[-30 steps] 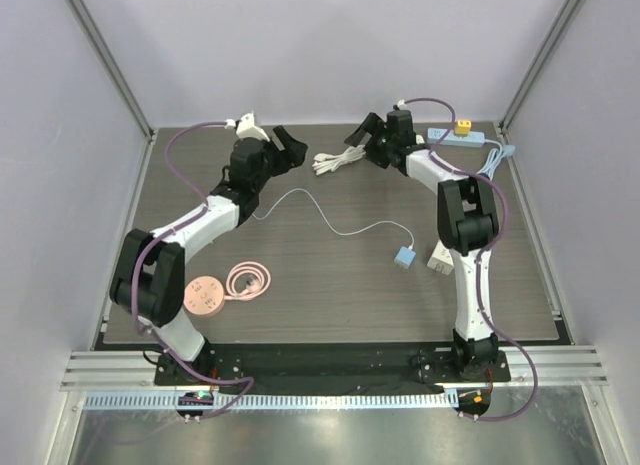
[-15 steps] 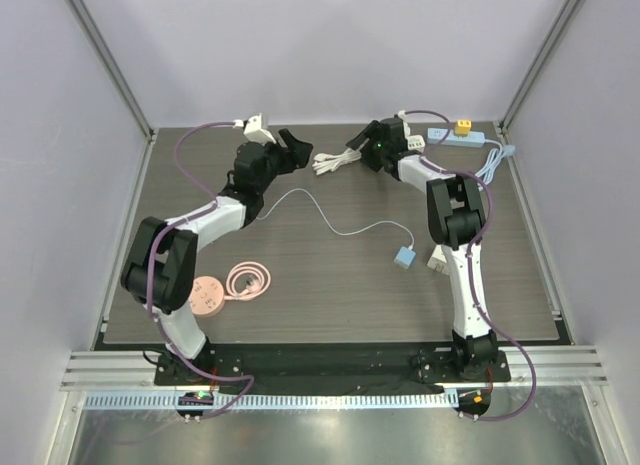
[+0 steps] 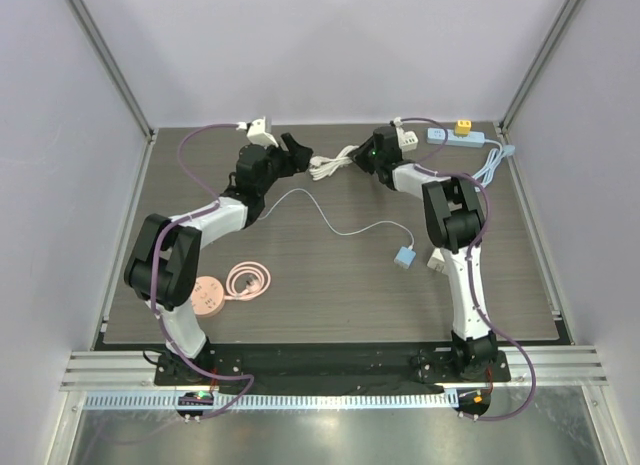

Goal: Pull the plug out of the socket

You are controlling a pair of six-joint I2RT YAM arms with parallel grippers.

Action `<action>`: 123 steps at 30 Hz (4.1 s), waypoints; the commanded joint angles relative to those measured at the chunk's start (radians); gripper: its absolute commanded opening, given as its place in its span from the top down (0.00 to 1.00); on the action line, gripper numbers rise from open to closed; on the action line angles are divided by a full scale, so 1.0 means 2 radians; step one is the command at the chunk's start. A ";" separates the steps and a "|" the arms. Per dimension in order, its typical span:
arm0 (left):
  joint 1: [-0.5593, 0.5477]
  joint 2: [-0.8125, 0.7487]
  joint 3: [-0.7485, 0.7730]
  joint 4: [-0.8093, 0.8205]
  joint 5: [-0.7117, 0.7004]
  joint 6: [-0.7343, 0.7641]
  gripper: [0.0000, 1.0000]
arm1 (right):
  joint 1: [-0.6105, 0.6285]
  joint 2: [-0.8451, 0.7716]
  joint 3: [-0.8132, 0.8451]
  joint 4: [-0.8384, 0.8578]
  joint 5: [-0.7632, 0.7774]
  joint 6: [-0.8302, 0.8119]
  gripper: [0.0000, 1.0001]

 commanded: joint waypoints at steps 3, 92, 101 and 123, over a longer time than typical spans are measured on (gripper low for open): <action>0.001 -0.010 0.011 0.022 0.022 0.018 0.31 | 0.034 -0.083 -0.110 0.039 0.039 0.015 0.85; 0.039 0.274 0.340 -0.130 0.281 -0.144 0.67 | -0.105 -0.002 0.033 -0.050 -0.198 -0.168 0.58; 0.034 0.210 0.241 -0.146 0.297 -0.108 0.80 | -0.105 -0.109 -0.106 -0.046 -0.124 -0.194 0.47; -0.014 0.279 0.348 -0.231 0.301 -0.095 1.00 | 0.009 -0.184 -0.064 -0.183 0.064 -0.363 0.02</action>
